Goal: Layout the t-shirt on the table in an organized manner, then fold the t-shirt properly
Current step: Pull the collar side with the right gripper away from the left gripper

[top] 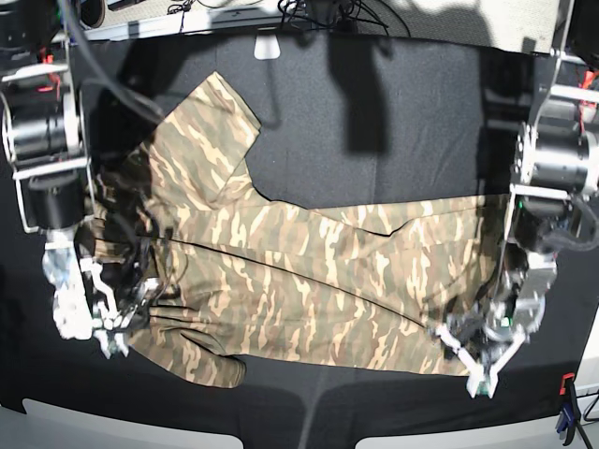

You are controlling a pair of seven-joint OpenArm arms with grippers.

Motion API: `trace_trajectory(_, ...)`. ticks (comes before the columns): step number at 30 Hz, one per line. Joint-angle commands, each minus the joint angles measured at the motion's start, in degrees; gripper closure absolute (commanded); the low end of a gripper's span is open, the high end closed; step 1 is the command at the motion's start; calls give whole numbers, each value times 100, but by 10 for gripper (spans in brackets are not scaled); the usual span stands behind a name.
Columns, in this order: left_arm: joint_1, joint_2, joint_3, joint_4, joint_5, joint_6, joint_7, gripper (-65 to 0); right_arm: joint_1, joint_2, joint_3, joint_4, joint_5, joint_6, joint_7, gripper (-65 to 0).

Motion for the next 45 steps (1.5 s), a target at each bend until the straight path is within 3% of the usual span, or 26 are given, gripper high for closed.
trace_trajectory(1,-179,-31,-22,96,-44,24,-188,-232,236,46,26,101,-13,-35,57,-289)
trace_trajectory(5,-96,-35,-22,96,-42,24,-293,-232,256,48,26,103,72,-22,157,-289)
trace_trajectory(14,-229,-35,-22,98,-39,22,-378,-232,251,20,181,103,914,90,184,-289)
trace_trajectory(16,-240,-35,-22,98,-39,24,-380,-232,254,-37,468,103,1110,339,179,-289)
trace_trajectory(19,-238,-35,-22,98,-37,24,-378,-232,251,-157,1099,103,1475,1034,127,-289)
trace_trajectory(21,-238,-35,-22,98,-39,22,-378,-232,234,-269,1569,103,1655,1311,-4,-289)
trace_trajectory(23,-238,-35,-22,98,-39,24,-378,-232,219,-387,1982,103,1576,1578,-125,-289)
trace_trajectory(29,-238,-33,-22,98,-39,24,-376,-232,0,-638,2715,103,162,1609,-131,-289)
trace_trajectory(35,-238,-35,-22,98,-39,24,-376,-232,-260,-706,2828,103,-52,1613,232,-283)
trace_trajectory(42,-238,-33,-22,98,-39,22,-378,-232,-219,-675,2828,107,-55,1611,319,-20)
trace_trajectory(45,-238,-35,-20,98,-37,22,-374,-232,-210,-612,2828,227,-247,1613,378,0)
